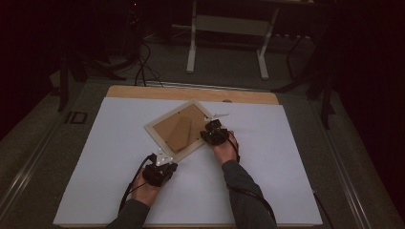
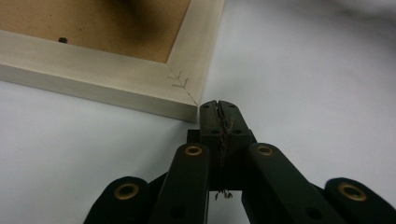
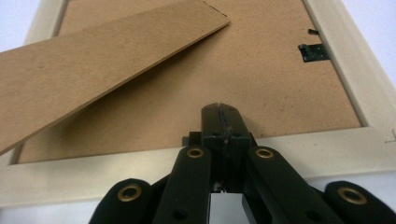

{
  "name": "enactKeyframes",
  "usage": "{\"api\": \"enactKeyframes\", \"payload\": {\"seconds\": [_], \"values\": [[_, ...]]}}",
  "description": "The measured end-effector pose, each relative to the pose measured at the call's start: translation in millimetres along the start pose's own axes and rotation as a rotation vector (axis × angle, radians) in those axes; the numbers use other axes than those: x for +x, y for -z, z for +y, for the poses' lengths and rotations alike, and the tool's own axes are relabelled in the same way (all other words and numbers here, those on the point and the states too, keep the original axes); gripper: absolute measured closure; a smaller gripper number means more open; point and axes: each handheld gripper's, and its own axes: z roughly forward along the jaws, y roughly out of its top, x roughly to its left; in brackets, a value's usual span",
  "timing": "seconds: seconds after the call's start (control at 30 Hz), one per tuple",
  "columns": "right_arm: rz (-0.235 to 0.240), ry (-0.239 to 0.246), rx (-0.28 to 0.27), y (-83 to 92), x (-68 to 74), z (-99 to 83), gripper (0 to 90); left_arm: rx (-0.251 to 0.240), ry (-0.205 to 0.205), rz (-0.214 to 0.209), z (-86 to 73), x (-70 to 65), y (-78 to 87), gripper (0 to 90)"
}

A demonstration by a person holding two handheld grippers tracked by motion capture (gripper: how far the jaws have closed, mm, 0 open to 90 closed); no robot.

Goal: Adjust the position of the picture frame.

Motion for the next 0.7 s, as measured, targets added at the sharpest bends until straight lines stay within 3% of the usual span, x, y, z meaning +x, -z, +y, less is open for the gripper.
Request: {"api": "enactKeyframes", "payload": {"seconds": [0.7], "values": [[-0.033, 0.05, 0.045, -5.3, 7.3, 3.6, 90.0, 0.006, 0.002, 0.019, 1.7, 2.2, -0.6, 90.0]]}}
